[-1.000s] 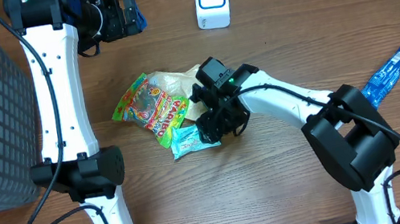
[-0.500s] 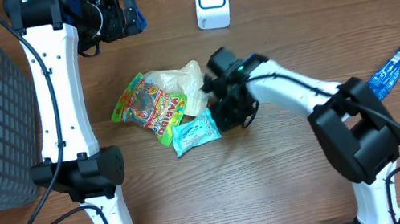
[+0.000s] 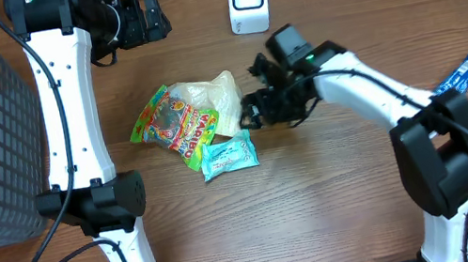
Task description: Scan the item barcode
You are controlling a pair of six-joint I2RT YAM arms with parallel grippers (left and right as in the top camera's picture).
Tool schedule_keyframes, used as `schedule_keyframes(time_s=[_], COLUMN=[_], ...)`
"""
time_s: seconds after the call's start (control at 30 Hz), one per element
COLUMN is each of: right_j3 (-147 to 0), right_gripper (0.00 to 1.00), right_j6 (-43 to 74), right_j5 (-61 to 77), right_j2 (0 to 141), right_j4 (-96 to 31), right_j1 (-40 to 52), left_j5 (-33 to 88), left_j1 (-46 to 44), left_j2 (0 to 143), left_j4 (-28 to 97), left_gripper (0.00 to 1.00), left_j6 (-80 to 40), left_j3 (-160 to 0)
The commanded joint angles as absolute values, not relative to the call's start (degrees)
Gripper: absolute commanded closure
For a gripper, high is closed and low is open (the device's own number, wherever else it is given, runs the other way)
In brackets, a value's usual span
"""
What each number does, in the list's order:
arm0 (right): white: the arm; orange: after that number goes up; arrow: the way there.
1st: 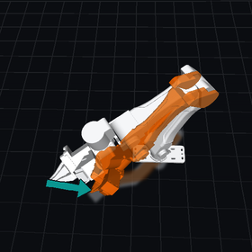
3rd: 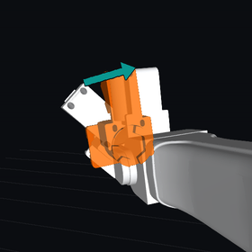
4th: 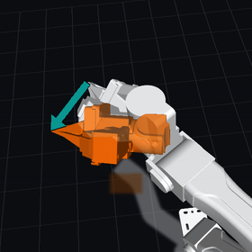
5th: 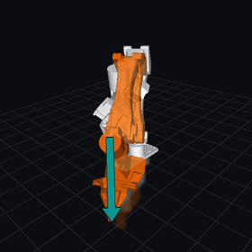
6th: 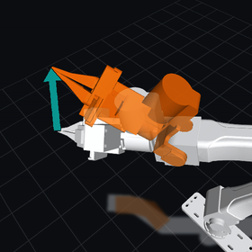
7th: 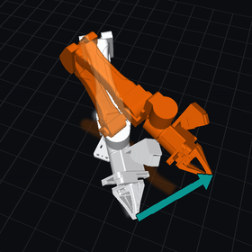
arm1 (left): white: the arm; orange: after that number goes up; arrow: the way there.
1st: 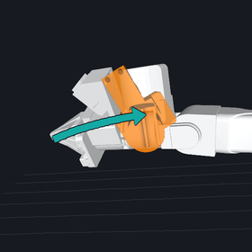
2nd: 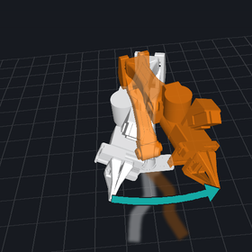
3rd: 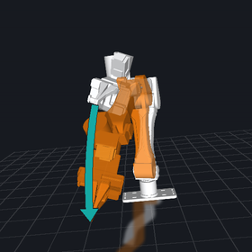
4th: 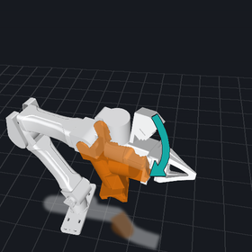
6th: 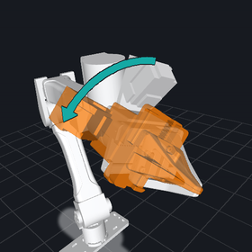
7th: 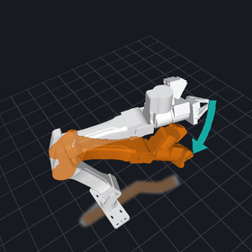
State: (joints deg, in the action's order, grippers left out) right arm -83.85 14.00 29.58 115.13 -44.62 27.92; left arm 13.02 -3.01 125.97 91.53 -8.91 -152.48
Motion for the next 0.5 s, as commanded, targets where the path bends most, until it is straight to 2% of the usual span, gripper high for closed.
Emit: schedule_keyframes(time_s=[0.0, 0.2, 0.37, 0.47], right_j3=[-85.41, -85.1, -85.08, -85.08], right_gripper=[0.13, 0.15, 0.26, 0.27], right_j6=[28.34, 33.61, 36.07, 38.15], right_j5=[24.08, 21.5, 24.43, 24.71], right_j2=[114.8, 117.32, 119.9, 121.36], right_j4=[-43.53, -44.21, -42.85, -42.15], right_j1=[31.86, 33.78, 34.13, 34.94], left_j5=[12.93, 12.93, 12.91, 12.91], left_j1=[-3.4, -3.4, -3.4, -3.4], left_j2=[124.38, 124.38, 124.38, 124.38], left_j4=[91.46, 91.46, 91.46, 91.46], left_gripper=[0.0, 0.0, 0.0, 0.0], left_j6=[-9.23, -9.23, -9.23, -9.23], left_j3=[-152.35, -152.35, -152.35, -152.35])
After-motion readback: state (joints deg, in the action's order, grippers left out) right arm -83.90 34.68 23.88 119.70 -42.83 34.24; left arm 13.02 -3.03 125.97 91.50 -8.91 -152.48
